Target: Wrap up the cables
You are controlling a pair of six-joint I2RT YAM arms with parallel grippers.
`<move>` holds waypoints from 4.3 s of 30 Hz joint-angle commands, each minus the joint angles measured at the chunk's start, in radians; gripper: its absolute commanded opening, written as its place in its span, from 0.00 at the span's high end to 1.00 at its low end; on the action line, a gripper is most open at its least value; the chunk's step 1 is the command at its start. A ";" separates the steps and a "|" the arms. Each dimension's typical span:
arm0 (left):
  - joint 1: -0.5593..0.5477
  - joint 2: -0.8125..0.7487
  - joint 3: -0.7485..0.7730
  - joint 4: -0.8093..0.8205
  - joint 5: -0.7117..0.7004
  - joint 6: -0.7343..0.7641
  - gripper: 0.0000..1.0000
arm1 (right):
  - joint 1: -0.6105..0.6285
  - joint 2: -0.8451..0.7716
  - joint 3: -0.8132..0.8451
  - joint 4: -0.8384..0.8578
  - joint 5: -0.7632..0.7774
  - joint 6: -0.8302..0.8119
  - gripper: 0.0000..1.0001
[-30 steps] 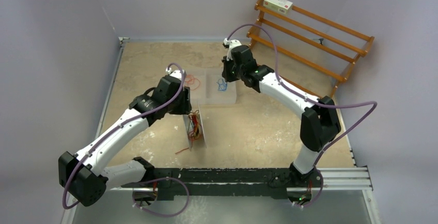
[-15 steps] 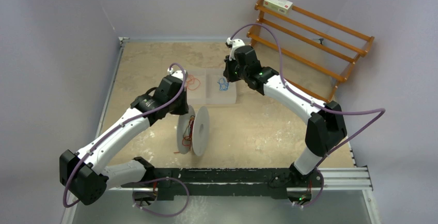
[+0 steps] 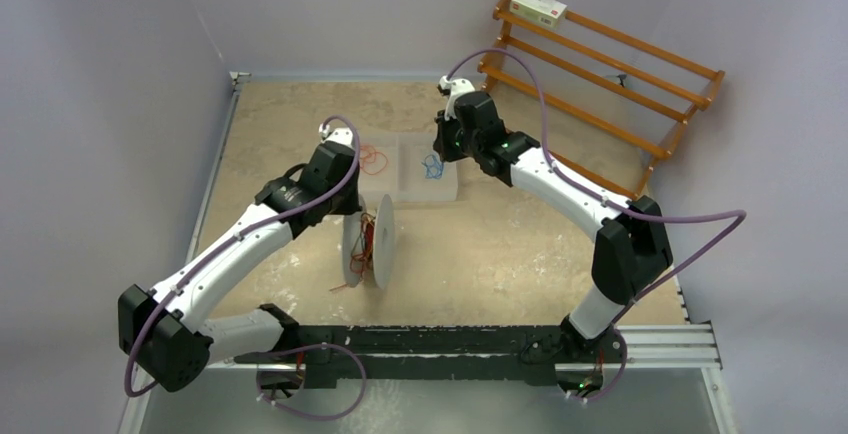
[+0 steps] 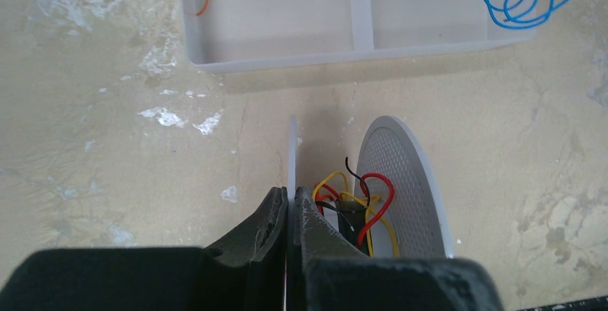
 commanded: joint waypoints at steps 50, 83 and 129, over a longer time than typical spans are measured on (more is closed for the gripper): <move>-0.002 0.069 0.020 0.213 -0.111 -0.069 0.74 | -0.001 -0.094 -0.065 0.048 -0.003 0.022 1.00; -0.003 0.050 0.168 0.085 -0.180 0.001 0.49 | -0.001 -0.208 -0.045 0.025 -0.009 0.001 1.00; -0.033 0.025 0.403 0.324 1.243 0.299 0.43 | -0.001 -0.601 -0.062 -0.053 -0.935 -0.225 1.00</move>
